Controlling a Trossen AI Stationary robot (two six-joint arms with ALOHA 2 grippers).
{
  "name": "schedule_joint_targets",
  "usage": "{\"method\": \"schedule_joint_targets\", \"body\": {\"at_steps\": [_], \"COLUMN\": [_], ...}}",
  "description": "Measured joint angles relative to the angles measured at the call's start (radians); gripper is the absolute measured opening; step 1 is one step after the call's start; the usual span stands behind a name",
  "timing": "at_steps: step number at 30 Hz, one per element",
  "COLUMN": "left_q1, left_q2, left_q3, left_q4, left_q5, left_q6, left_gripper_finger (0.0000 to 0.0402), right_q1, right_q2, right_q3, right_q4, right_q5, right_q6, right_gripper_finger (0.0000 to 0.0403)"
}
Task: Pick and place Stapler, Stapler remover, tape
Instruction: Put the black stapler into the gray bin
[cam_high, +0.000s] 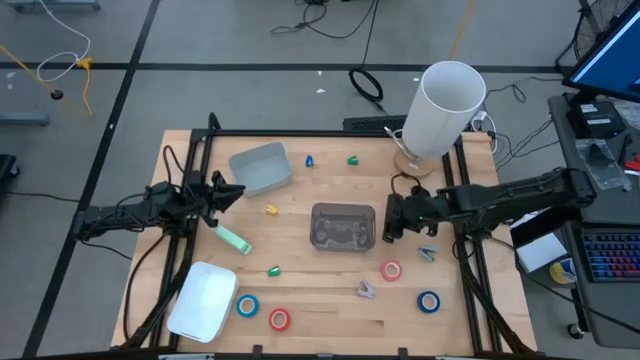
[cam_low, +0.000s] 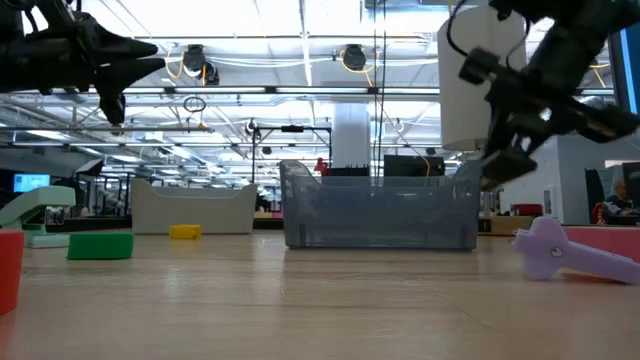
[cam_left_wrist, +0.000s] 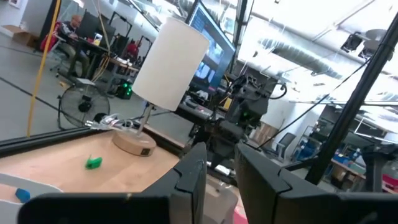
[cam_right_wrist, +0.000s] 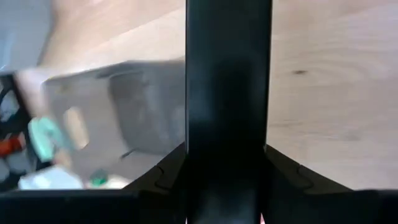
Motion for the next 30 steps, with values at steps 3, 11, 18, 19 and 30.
{"method": "schedule_joint_targets", "body": {"at_steps": [3, 11, 18, 19, 30], "left_q1": [0.000, 0.000, 0.000, 0.000, 0.000], "left_q2": [0.000, 0.000, 0.000, 0.000, 0.000], "left_q3": [0.000, 0.000, 0.001, 0.001, 0.001], "left_q4": [0.001, 0.009, 0.005, 0.000, 0.002], "left_q5": [0.000, -0.052, -0.051, -0.051, -0.071], "left_q6": [0.008, -0.060, -0.129, -0.142, -0.261], "left_gripper_finger": [0.0086, 0.0086, 0.0086, 0.0086, 0.0086], "right_q1": [0.000, -0.048, -0.122, -0.130, -0.181], "right_q2": [0.003, 0.002, 0.037, 0.053, 0.285], "right_q3": [0.058, 0.198, 0.243, 0.253, 0.462], "right_q4": [-0.012, -0.136, -0.094, -0.091, -0.100], "right_q5": [0.001, -0.001, -0.020, -0.032, -0.108], "right_q6": [-0.110, -0.403, -0.623, -0.649, -0.995], "right_gripper_finger": [0.0129, 0.0129, 0.0129, 0.0129, 0.0129]}}
